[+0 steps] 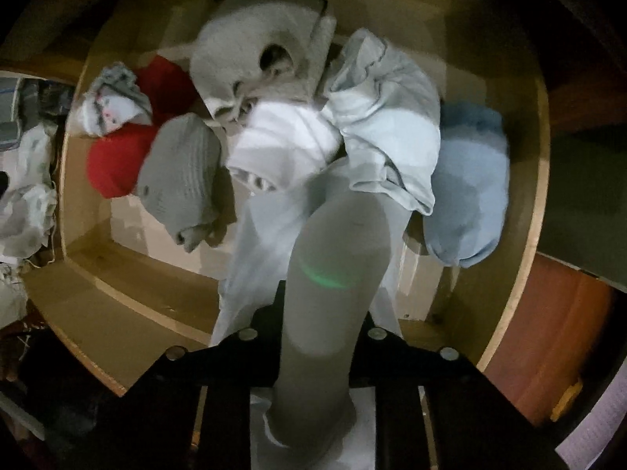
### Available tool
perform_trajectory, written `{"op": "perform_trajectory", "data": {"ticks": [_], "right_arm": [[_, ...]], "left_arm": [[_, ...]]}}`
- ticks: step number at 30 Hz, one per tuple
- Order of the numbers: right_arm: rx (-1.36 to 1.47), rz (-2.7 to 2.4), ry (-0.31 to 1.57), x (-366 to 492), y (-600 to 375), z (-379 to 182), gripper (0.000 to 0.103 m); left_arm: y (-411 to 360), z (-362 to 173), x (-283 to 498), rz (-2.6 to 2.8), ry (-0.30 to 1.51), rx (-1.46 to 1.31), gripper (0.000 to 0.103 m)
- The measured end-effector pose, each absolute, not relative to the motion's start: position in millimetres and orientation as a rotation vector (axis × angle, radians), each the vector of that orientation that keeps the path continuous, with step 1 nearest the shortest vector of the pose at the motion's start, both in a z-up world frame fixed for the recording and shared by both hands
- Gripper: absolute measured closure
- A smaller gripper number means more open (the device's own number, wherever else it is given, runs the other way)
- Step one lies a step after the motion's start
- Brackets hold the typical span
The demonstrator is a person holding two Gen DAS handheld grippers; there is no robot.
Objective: Take underwear out of drawer
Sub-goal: 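Grasp the white stocking in the drawer with the right gripper and lift, then grasp the grey sock in the drawer with the left gripper while the right holds the white stocking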
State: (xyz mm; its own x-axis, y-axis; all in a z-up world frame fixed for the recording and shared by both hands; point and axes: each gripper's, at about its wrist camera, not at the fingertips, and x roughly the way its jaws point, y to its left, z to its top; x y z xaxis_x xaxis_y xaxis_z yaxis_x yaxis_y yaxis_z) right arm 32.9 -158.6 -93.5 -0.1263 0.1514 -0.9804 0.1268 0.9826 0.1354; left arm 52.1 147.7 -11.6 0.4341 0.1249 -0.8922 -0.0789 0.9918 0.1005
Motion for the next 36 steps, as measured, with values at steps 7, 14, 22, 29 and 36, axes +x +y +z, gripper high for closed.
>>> {"op": "perform_trajectory", "data": {"ticks": [7, 14, 22, 29, 36], "right_arm": [[0.235, 0.028, 1.623, 21, -171, -57, 0.089], [0.212, 0.043, 1.507, 14, -185, -46, 0.091], [0.202, 0.014, 1.384, 3, -193, -32, 0.093], [0.233, -0.007, 1.296, -3, -209, -32, 0.093], [0.323, 0.006, 1.232, -11, -223, -42, 0.093]], "left_arm": [[141, -15, 52, 0.083, 1.136, 0.045, 0.036], [124, -26, 51, 0.006, 1.183, 0.063, 0.036], [97, -36, 47, -0.122, 1.219, 0.098, 0.036], [71, -56, 46, -0.251, 1.392, 0.006, 0.036], [36, -84, 49, -0.229, 1.496, -0.002, 0.036]]}}
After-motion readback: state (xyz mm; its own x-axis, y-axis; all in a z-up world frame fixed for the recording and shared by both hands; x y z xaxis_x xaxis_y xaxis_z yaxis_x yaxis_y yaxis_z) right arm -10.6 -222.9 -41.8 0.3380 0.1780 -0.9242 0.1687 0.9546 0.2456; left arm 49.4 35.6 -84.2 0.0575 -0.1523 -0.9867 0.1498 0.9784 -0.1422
